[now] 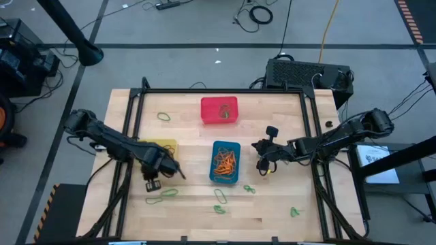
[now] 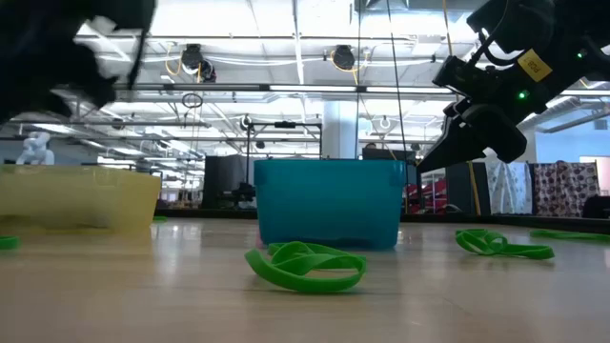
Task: Sort rubber bands into baskets
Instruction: Put the green rubber band into the red bin
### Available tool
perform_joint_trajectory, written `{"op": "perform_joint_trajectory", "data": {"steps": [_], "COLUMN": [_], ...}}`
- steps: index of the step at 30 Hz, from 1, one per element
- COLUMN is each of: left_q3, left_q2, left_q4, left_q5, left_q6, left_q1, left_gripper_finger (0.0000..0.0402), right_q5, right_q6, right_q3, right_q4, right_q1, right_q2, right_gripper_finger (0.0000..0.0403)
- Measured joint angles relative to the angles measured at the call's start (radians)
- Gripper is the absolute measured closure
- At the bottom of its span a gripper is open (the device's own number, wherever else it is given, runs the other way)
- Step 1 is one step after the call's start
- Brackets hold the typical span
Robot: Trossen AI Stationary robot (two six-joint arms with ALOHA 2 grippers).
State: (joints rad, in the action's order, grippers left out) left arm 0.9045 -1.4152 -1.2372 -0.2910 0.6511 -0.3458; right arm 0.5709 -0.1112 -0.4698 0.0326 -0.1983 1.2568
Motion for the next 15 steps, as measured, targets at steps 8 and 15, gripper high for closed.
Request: {"op": "perform_joint_trajectory", "data": {"steps": [8,15], "left_q3": [0.178,0.14], "left_q2": [0.003,-0.081], "left_q4": [0.433,1.105], "left_q5": [0.39,0.441], "left_q6": [-0.475,-0.92], "left_q1": [0.05,0.223], "left_gripper_finger": [0.0373,0.0373], "right_q5": [0.0,-0.106], "right_q6": [0.0,-0.097], "right_q3": [0.0,0.0], "right_q4": [-0.01,-0.094], "right_q1": [0.0,0.0], "right_q2": [0.0,-0.003], "right_gripper_finger": [0.0403,0.0403]}}
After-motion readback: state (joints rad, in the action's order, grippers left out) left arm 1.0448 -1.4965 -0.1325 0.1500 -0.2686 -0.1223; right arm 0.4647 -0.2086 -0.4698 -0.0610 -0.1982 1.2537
